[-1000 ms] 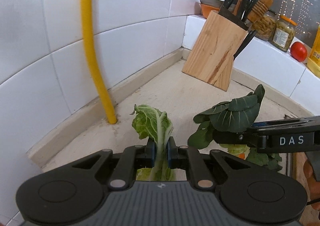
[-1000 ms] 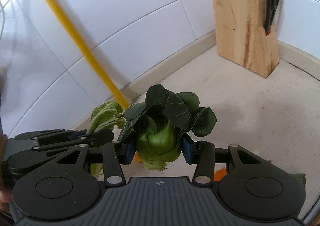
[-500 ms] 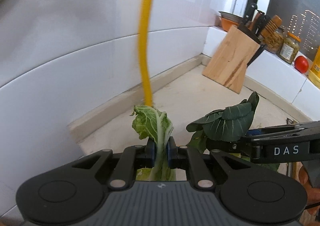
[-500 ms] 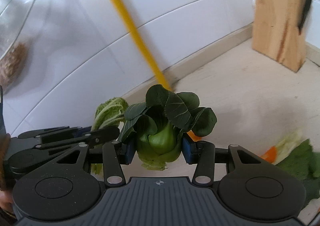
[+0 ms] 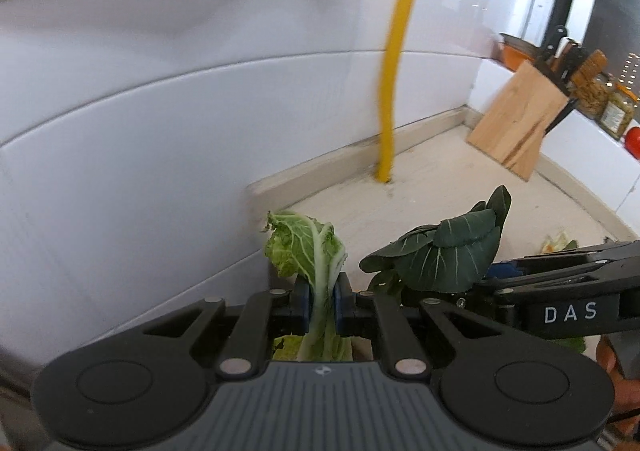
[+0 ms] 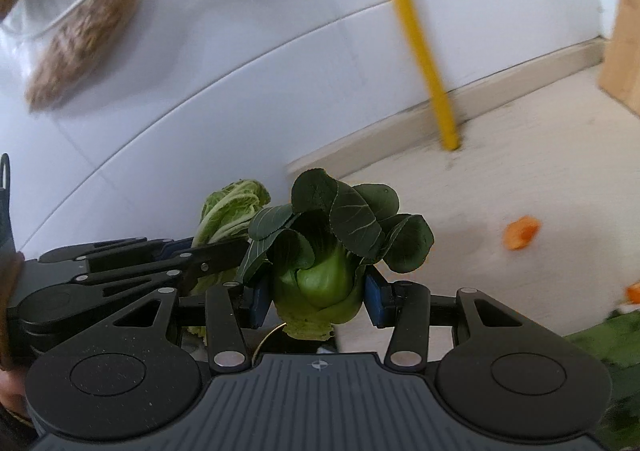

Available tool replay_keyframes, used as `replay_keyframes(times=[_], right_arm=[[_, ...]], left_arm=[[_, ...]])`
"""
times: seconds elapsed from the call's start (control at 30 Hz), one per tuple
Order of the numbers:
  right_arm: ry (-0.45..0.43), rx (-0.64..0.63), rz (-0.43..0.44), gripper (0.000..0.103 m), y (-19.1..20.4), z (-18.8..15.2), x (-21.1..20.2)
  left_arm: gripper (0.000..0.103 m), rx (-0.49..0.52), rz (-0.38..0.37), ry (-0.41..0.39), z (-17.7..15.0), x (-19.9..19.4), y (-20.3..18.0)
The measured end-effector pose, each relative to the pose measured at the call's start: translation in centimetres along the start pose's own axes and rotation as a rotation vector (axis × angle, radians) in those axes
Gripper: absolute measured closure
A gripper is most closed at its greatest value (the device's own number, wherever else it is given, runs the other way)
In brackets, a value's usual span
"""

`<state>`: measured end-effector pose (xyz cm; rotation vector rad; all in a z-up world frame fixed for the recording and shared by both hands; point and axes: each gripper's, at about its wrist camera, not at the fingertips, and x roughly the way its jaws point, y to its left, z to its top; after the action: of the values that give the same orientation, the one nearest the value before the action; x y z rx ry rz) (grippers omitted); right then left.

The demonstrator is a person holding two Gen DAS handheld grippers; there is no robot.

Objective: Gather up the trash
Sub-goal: 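Carry the cabbage leaf and bok choy down toward the bin with both tools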

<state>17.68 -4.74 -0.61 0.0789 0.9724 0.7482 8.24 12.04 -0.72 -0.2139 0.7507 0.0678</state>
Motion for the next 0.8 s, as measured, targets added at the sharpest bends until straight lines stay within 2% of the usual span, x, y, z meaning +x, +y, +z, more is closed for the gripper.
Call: replay_keyframes(times=[0.4, 0.8], right_arm=[[0.122, -0.052, 0.072, 0.049, 4.7, -2.4, 4.6], [0.239, -0.062, 0.042, 0.049, 6.0, -4.8, 9.6]], left_arm=[[0.096, -0.103, 0.078, 0.061, -4.4, -1.4, 4.8], [0.096, -0.143, 0.124, 0.173, -8.0, 0.6, 6.9]])
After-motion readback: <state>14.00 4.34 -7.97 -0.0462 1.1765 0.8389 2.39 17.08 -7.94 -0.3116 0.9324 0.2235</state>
